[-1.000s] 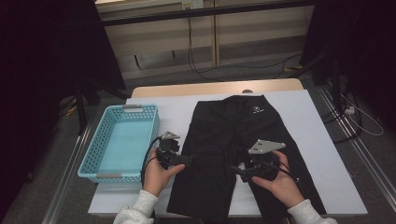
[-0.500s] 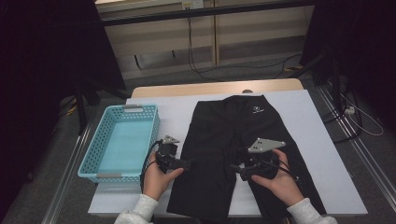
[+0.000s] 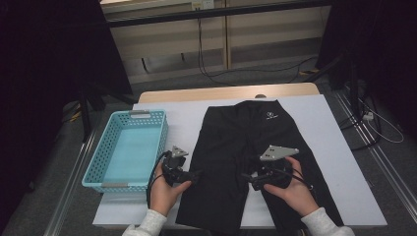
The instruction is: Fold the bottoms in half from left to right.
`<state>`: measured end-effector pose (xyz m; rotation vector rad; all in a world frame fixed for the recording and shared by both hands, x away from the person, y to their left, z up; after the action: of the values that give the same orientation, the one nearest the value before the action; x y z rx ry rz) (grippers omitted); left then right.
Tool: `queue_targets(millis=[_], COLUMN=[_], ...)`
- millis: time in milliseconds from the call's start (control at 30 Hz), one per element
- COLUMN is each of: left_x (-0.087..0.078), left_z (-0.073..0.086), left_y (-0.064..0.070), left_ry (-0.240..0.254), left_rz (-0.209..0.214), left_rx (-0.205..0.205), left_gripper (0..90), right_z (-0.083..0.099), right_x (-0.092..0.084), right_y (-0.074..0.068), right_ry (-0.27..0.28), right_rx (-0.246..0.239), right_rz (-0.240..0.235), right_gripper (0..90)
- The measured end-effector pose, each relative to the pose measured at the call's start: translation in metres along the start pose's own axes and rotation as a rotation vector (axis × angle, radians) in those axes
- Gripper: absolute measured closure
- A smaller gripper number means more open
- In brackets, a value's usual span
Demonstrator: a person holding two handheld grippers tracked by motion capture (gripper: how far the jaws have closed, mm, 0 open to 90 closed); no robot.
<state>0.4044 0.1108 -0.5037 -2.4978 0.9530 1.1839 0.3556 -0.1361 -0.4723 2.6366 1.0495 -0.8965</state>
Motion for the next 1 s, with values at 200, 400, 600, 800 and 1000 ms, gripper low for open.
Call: queue_targets(millis=[200,400,600,800,1000], left_x=[-0.010,-0.011,-0.012,-0.010,-0.015], left_z=[0.005,0.005,0.006,0.004,-0.008], left_y=[0.001,0.010,0.018,0.024,0.028], left_ry=[0.020,0.004,-0.030,-0.052,0.001], left_rz=[0.018,-0.003,0.041,0.144,0.193], left_rx=[-0.102,-0.101,-0.121,-0.204,-0.208], left_gripper=[43.1,55.2,66.7,86.4,88.7], right_z=[0.001,0.002,0.002,0.001,-0.002], right_x=[0.002,0.004,0.005,0.006,0.003], right_y=[-0.002,-0.006,-0.006,-0.004,0.005], right_ry=[-0.009,-0.017,-0.019,-0.019,0.000], right_rx=[-0.006,-0.018,-0.018,-0.013,0.012], right_rz=[-0.007,-0.015,-0.016,-0.010,0.013], right_gripper=[14.7,14.7,14.7,14.8,14.7])
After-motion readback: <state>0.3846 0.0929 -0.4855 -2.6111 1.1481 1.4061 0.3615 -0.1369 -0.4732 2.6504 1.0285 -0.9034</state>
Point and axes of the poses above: each handheld gripper's, and its own axes: x roughly forward along the jaws, z roughly out of its underside, y roughly to its right, the point moved 7 cm from there along x, roughly forward along the jaws
